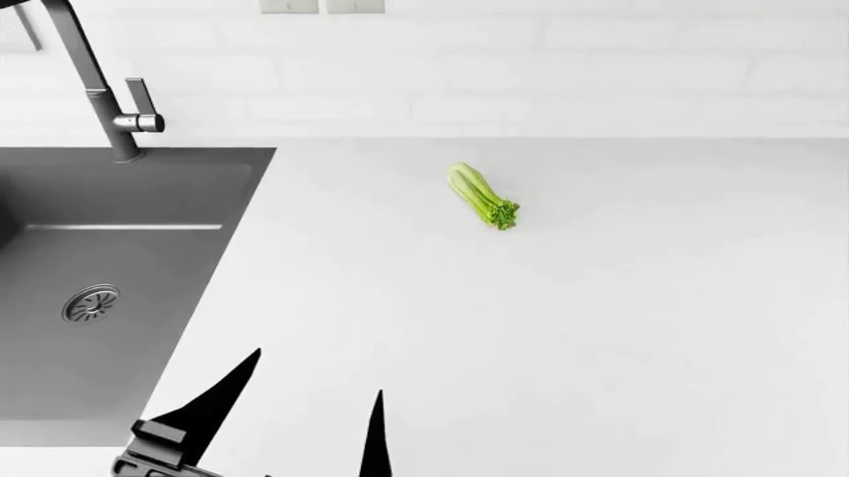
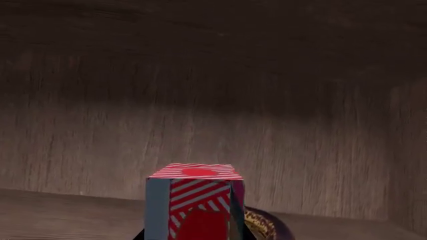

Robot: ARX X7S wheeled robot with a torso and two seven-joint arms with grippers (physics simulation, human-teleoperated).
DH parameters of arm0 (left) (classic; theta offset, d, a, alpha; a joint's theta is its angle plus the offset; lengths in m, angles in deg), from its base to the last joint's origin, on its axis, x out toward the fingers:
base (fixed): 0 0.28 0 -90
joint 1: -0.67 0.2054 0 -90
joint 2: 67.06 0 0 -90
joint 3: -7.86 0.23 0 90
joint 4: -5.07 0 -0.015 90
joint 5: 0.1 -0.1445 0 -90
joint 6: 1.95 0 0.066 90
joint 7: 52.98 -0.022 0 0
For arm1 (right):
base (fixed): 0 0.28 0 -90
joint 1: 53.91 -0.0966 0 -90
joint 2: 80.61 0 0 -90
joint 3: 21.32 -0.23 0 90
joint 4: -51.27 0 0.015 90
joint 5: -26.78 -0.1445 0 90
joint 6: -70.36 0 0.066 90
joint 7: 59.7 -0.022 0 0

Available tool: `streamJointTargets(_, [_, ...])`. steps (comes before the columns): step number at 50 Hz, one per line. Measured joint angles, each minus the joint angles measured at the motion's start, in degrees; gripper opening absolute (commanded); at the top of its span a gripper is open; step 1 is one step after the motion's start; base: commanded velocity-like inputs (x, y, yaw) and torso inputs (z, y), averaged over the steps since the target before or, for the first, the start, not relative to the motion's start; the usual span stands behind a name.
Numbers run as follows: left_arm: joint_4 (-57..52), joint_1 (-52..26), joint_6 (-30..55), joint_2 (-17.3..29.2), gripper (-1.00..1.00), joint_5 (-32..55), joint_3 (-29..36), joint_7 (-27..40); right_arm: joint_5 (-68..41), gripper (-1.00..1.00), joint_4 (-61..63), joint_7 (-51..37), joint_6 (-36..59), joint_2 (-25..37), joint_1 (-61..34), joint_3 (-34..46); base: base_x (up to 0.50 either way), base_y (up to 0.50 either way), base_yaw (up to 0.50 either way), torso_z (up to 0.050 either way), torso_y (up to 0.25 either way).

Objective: Pick the olive oil bottle and boxed food from the counter and place them in the cabinets closest to them.

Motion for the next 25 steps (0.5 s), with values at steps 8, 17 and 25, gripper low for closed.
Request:
streamJointTargets(8, [-0.03, -0.39, 0.23, -0.28, 1.00, 0.42, -0.04, 0.18, -2.11, 1.00, 0.11, -1.17, 1.21, 1.45, 1.94, -0.10, 0.00, 0.00, 0.00, 0.000, 0.000])
streamJointTargets(17, [-0.07, -0.46, 0.02, -0.25, 1.00, 0.09, 0.37, 0.37, -8.11, 1.00, 8.04, -6.77, 3.50, 5.64, 3.94, -0.72, 0.00, 0.00, 0.00, 0.000, 0.000])
streamJointTargets(25, [-0.13, -0.27, -0.01, -0.27, 1.00, -0.69, 0.84, 0.57, -15.21, 1.00, 15.89, -12.99, 7.23, 9.38, 4.70, -1.02, 0.00, 0.00, 0.00, 0.000, 0.000])
